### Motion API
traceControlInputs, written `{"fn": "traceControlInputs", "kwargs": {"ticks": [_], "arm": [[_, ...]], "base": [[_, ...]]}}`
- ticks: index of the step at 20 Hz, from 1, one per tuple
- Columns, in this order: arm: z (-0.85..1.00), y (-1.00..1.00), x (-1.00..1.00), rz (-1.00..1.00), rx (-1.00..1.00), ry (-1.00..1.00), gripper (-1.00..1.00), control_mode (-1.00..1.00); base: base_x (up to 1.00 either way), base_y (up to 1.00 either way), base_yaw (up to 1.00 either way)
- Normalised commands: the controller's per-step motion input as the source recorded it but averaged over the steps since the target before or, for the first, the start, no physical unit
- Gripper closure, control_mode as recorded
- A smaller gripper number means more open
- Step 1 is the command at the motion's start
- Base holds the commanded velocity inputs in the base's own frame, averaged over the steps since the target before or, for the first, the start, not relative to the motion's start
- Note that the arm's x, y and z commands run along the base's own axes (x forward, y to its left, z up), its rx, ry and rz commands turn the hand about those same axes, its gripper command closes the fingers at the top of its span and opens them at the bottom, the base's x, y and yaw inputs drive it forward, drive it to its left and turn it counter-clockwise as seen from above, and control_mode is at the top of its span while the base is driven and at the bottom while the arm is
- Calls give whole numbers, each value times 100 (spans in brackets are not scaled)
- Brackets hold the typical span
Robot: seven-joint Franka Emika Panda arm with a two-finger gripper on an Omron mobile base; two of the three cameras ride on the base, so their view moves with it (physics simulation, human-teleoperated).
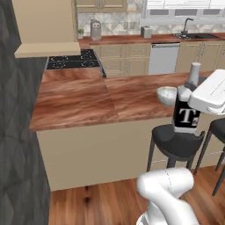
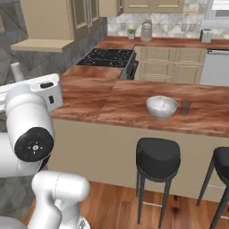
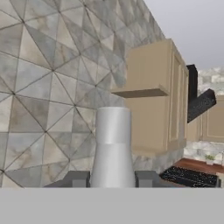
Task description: There is a bowl on the dining counter. Grab a lemon wedge from the fridge and place it in the bowl. Then get the liquor bottle and glass cup from the cabinet and place them next to the bowl.
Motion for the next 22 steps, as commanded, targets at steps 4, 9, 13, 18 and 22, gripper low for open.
{"fn": "traceControlInputs", "kwargs": {"ticks": [4, 9, 13, 18, 22], "arm": [[0, 0, 0, 0, 0, 0, 100, 100], [0, 0, 0, 0, 0, 0, 100, 100], [0, 0, 0, 0, 0, 0, 100, 100], [-2, 0, 0, -4, 0, 0, 100, -100], [-26, -37, 39, -32, 0, 2, 100, -100]], "base": [[88, 53, -18], [79, 28, -16], [59, 7, -18], [26, 5, -14], [0, 0, 0]]}}
